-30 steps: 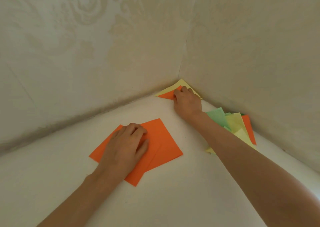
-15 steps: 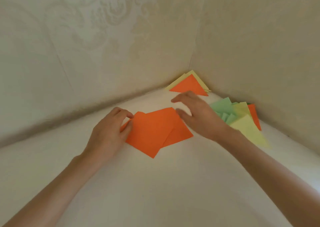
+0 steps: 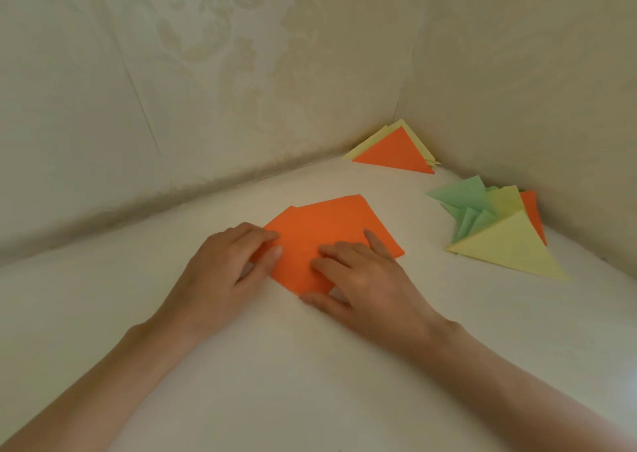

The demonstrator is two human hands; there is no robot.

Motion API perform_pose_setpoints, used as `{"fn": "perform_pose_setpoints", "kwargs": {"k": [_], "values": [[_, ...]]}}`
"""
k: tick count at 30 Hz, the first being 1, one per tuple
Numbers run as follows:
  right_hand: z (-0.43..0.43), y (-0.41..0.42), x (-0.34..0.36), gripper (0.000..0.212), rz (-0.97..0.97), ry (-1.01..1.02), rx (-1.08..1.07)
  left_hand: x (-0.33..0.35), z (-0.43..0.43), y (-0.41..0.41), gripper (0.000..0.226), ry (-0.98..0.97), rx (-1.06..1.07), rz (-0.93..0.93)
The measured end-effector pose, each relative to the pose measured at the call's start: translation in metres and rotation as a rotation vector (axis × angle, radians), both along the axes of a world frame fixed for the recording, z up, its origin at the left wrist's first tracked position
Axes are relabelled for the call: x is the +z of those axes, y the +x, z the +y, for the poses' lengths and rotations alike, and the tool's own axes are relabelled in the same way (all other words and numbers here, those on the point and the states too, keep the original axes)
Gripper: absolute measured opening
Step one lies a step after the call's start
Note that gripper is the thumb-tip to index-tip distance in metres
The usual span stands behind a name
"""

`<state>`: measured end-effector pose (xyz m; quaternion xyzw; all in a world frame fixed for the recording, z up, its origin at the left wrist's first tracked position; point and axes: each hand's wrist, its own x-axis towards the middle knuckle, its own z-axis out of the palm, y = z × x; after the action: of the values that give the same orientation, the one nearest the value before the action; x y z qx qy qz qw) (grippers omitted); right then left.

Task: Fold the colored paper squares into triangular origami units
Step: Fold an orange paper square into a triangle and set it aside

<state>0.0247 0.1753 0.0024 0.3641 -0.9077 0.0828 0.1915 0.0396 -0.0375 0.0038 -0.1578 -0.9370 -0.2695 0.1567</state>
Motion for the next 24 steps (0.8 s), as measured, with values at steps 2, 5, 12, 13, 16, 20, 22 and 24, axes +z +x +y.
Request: {"fn": "perform_pose_setpoints", "kwargs": {"k": [2, 5, 12, 13, 16, 20, 22, 24], "values": [[0.000, -0.003, -0.003, 0.032, 0.157, -0.055, 0.129, 0.005, 0.000, 0.001, 0.063, 0.130, -0.069, 0.012], [0.004, -0.002, 0.008, 0.027, 0.083, -0.285, 0.157, 0.011, -0.001, 0.005, 0.057, 0.260, -0.146, 0.046], [0.023, 0.001, 0.045, 0.023, -0.360, -1.198, -0.097, 0.020, 0.007, 0.003, 0.087, 0.925, -0.016, -0.007], [0.021, 0.000, 0.045, 0.024, -0.419, -1.253, -0.116, 0.021, 0.007, 0.004, 0.086, 1.031, -0.055, -0.104], [0.015, 0.003, 0.044, 0.024, -0.552, -1.240, -0.124, 0.020, 0.008, 0.006, 0.051, 1.006, -0.074, -0.286], [0.012, 0.005, 0.042, 0.019, -0.653, -1.164, -0.124, 0.017, 0.009, 0.006, 0.011, 0.958, 0.005, -0.279], [0.014, 0.005, 0.041, 0.015, -0.657, -1.147, -0.109, 0.017, 0.008, 0.006, 0.015, 0.957, 0.020, -0.272], [0.017, 0.005, 0.038, 0.011, -0.653, -1.102, -0.085, 0.016, 0.008, 0.006, 0.018, 0.961, 0.024, -0.271]]}}
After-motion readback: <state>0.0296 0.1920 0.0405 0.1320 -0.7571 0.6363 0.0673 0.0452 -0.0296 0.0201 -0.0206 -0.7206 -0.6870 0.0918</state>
